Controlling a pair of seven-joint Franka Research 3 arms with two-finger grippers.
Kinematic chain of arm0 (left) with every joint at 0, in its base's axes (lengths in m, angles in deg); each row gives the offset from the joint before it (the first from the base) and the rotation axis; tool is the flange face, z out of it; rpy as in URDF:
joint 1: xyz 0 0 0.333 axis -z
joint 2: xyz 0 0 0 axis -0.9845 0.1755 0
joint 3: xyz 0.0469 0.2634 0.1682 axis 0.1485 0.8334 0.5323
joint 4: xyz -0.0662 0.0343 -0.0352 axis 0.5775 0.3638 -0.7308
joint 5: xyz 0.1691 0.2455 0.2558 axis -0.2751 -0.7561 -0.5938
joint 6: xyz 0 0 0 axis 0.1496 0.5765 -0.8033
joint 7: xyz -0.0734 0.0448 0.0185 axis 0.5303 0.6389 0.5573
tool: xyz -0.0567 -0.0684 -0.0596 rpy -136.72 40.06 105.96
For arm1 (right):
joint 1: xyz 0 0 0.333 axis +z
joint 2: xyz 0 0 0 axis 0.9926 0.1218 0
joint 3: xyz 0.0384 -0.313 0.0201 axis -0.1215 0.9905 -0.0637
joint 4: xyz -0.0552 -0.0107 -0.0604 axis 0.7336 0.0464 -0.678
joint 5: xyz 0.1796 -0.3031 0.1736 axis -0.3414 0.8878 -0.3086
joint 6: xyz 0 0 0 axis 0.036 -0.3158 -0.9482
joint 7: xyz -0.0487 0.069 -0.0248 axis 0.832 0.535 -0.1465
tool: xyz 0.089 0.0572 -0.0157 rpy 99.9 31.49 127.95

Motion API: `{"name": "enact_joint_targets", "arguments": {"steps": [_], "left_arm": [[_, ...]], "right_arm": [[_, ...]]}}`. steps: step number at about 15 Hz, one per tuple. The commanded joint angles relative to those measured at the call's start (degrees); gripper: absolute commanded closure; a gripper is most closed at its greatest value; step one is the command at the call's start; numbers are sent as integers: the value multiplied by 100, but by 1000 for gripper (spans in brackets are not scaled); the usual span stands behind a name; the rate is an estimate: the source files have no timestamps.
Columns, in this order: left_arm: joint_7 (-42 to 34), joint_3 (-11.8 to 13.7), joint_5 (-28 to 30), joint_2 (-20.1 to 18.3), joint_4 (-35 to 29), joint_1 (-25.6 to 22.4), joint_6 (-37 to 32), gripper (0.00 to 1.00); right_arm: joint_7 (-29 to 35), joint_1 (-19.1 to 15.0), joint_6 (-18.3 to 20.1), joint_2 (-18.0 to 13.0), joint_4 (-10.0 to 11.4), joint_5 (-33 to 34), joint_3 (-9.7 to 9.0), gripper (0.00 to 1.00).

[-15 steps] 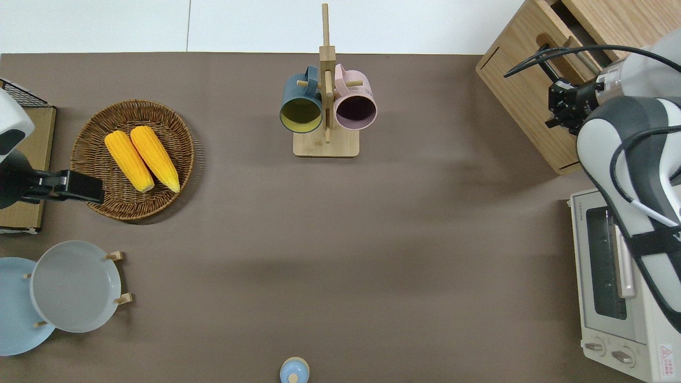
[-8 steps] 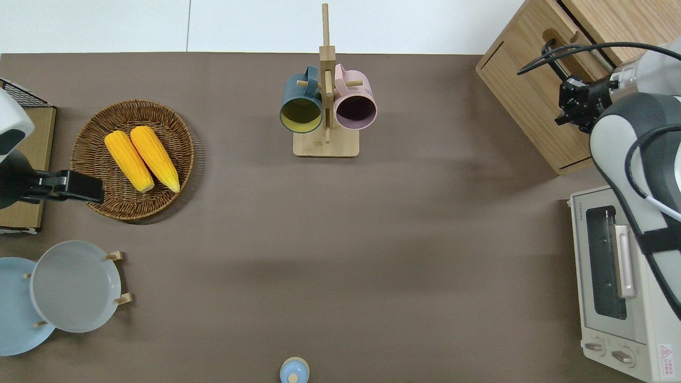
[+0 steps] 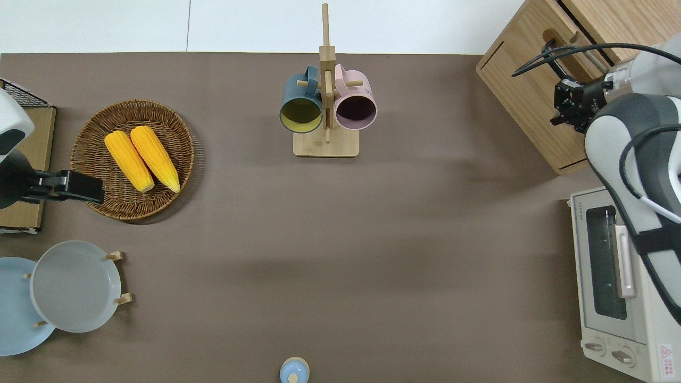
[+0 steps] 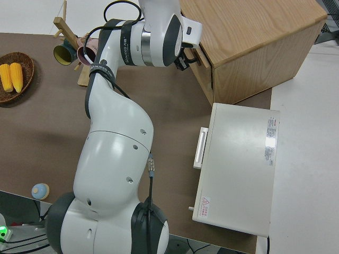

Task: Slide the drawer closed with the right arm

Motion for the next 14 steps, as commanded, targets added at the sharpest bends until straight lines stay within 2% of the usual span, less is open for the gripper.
{"name": "enact_joint_targets", "arguments": {"steps": [1,3,8,12,13,14], "left_arm": [[-56,-40,-98,65,149,-31,-113,7],[-56,-40,-98,65,149,-31,-113,7],[-56,-40,-98,65,140,-31,-113,7],[-56,-40,-98,65,140,-31,-113,7],[-56,-40,-98,65,140,-31,-113,7],[-56,-40,-98,65,140,-31,-113,7]], "right_arm": [[-236,328,88,-23,-81,28,-47,1000],[-604,557,325,-208,-55,54,-38,1000],[-1430,812,537,-1033,472,-16,-3,1000],[-2467,840,826,-1578,771,-16,6,1000],[-2696,874,897,-1693,824,-16,32,1000],[-2898,988,984,-1781,842,-16,137,1000]]}}
